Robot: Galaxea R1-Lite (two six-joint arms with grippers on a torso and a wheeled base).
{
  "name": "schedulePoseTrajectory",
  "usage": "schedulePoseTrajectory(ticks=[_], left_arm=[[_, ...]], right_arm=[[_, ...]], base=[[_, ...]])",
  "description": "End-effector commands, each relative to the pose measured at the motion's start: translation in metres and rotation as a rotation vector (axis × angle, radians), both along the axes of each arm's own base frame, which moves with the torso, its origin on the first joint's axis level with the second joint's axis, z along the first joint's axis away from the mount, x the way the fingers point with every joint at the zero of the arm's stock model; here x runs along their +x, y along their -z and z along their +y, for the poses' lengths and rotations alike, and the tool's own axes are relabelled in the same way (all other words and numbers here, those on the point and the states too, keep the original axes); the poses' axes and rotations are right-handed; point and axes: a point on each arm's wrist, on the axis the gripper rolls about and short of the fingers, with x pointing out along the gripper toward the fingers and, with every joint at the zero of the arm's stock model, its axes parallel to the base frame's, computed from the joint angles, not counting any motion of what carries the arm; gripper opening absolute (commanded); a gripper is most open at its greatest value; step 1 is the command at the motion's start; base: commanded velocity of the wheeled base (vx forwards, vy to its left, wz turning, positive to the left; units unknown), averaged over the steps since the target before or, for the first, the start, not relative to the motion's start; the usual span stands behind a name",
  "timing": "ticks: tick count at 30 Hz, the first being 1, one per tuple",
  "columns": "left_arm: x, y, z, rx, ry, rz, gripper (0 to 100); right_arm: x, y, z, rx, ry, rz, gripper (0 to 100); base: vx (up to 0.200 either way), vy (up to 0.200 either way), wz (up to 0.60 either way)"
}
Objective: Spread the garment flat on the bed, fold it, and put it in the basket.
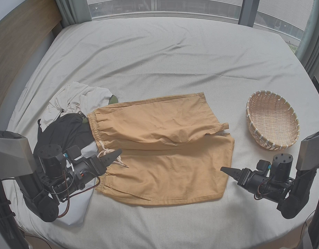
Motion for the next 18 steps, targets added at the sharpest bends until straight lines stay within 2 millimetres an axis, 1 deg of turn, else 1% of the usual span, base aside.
schedulePoseTrajectory(ticks=[1, 2, 3, 7, 9, 11, 14, 15, 16, 17, 18], left_arm=[[0.0, 0.001, 0.0, 0.0, -0.001, 0.002, 100], [0.0, 0.001, 0.001, 0.0, -0.003, 0.003, 100], [0.0, 0.001, 0.001, 0.0, -0.003, 0.003, 100], [0.0, 0.0, 0.001, 0.0, -0.004, 0.002, 100], [0.0, 0.0, 0.001, 0.0, -0.004, 0.002, 100], [0.0, 0.0, 0.002, 0.0, -0.007, 0.0, 100], [0.0, 0.0, 0.001, -0.001, -0.004, 0.0, 100], [0.0, 0.0, 0.001, -0.001, -0.004, 0.0, 100], [0.0, 0.0, 0.001, -0.001, -0.004, 0.0, 100], [0.0, 0.0, 0.001, -0.001, -0.004, 0.0, 100], [0.0, 0.0, 0.001, -0.001, -0.004, 0.0, 100]], right_arm=[[0.001, 0.015, 0.003, -0.015, -0.009, 0.052, 100], [0.003, 0.023, 0.009, -0.022, -0.027, 0.069, 100], [0.004, 0.025, 0.011, -0.024, -0.031, 0.07, 100], [0.008, 0.027, 0.019, -0.018, -0.052, 0.06, 100], [0.008, 0.026, 0.019, -0.016, -0.055, 0.059, 100], [0.006, 0.023, 0.024, -0.012, -0.071, 0.048, 100], [0.002, 0.008, 0.03, 0.012, -0.094, 0.004, 100], [0.002, 0.008, 0.03, 0.012, -0.094, 0.004, 100], [0.0, -0.002, 0.032, 0.029, -0.104, -0.025, 100], [-0.001, -0.006, 0.033, 0.034, -0.109, -0.038, 100], [-0.001, -0.006, 0.033, 0.034, -0.109, -0.038, 100]], base=[[0.0, 0.0, 0.0], [0.0, 0.0, 0.0], [0.0, 0.0, 0.0], [0.0, 0.0, 0.0], [0.0, 0.0, 0.0], [0.0, 0.0, 0.0], [0.0, 0.0, 0.0], [0.0, 0.0, 0.0], [0.0, 0.0, 0.0], [0.0, 0.0, 0.0], [0.0, 0.0, 0.0]])
